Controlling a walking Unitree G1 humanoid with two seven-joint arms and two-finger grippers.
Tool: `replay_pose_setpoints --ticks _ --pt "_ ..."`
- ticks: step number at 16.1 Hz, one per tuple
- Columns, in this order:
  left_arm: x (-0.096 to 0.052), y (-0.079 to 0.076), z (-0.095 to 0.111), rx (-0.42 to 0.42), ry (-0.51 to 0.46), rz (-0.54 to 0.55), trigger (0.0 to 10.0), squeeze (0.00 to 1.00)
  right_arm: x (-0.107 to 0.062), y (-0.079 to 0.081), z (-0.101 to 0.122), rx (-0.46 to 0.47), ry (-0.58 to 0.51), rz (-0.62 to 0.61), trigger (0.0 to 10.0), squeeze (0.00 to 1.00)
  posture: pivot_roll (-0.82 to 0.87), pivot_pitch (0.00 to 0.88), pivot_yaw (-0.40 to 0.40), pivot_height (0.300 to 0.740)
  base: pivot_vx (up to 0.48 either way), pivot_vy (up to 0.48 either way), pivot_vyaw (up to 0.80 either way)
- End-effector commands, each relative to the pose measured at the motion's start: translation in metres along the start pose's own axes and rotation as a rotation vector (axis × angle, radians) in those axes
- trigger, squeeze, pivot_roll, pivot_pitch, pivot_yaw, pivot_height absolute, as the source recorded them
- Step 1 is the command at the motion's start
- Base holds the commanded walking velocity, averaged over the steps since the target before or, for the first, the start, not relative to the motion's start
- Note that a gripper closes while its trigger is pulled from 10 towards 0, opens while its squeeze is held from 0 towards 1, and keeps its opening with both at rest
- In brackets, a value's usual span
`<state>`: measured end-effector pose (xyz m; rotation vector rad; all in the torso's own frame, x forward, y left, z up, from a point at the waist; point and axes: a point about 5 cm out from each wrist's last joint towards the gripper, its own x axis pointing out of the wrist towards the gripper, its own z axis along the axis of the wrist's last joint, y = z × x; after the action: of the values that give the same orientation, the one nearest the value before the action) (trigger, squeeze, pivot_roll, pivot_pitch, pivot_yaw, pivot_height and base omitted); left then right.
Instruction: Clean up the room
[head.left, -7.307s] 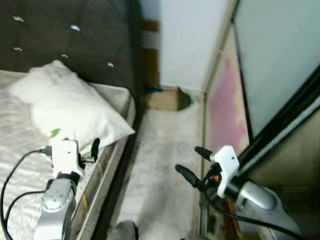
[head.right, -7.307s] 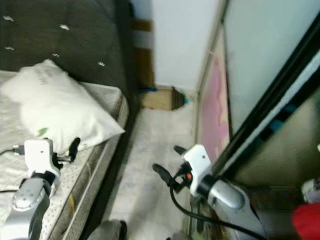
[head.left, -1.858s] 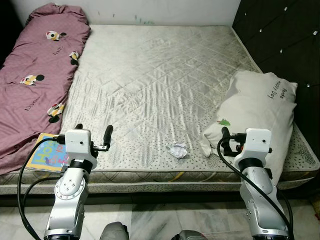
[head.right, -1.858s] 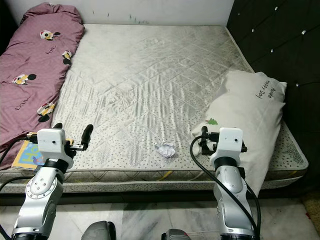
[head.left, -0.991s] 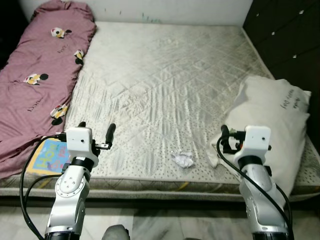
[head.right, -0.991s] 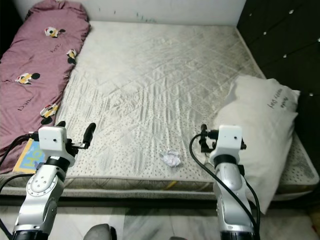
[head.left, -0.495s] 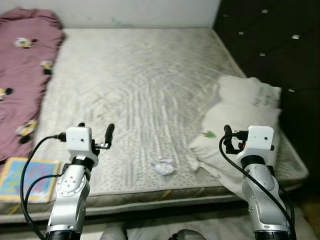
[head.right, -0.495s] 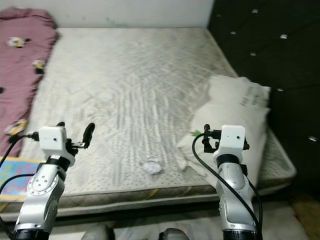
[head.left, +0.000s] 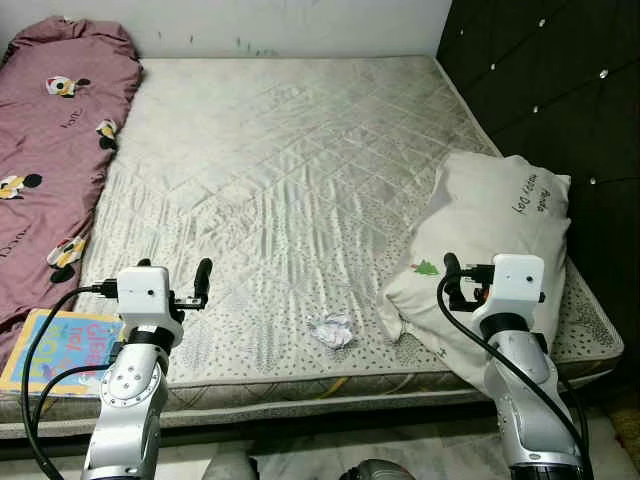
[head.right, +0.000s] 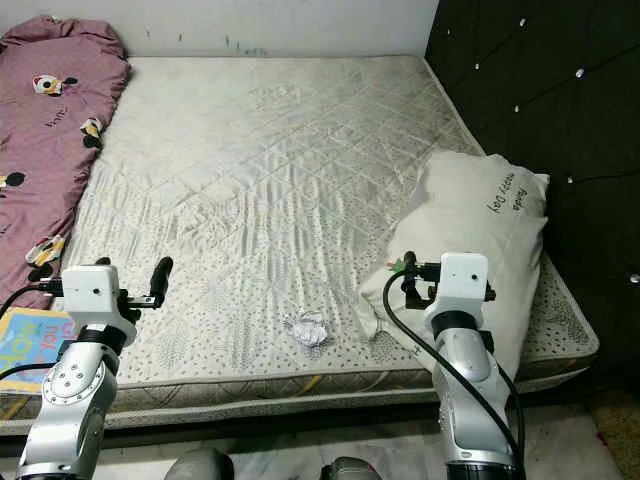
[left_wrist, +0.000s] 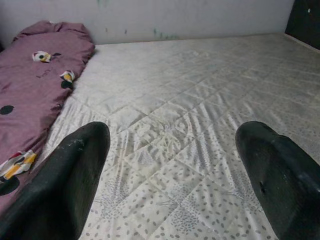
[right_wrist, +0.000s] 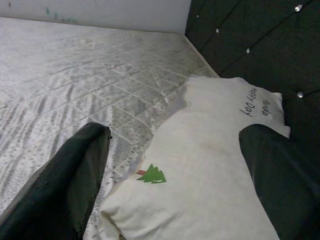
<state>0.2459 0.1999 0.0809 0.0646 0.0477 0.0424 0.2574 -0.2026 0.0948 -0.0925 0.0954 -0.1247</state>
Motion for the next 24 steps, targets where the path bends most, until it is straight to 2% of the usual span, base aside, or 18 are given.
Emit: replay_pose_setpoints --ticks 1,9,19,24 --pt "0.000 0.003 0.002 0.010 -0.001 0.020 10.0 0.00 0.000 0.003 0.003 0.009 -0.015 0.016 10.0 0.00 0.02 0.096 -0.036 0.710 0.000 0.000 0.00" --pt "0.002 0.002 0.002 0.039 -0.002 0.046 10.0 0.00 0.001 0.005 0.003 0.007 -0.024 0.048 10.0 0.00 0.02 0.090 -0.039 0.635 0.000 0.000 0.00" --pt "0.006 0.003 0.004 0.033 -0.007 0.049 10.0 0.00 0.004 0.014 0.006 0.009 -0.040 0.125 10.0 0.00 0.02 0.102 -0.038 0.635 0.000 0.000 0.00" --pt "0.009 0.003 0.007 0.038 -0.016 0.059 10.0 0.00 0.004 0.021 0.008 0.009 -0.048 0.191 10.0 0.00 0.02 0.117 -0.039 0.601 0.000 0.000 0.00"
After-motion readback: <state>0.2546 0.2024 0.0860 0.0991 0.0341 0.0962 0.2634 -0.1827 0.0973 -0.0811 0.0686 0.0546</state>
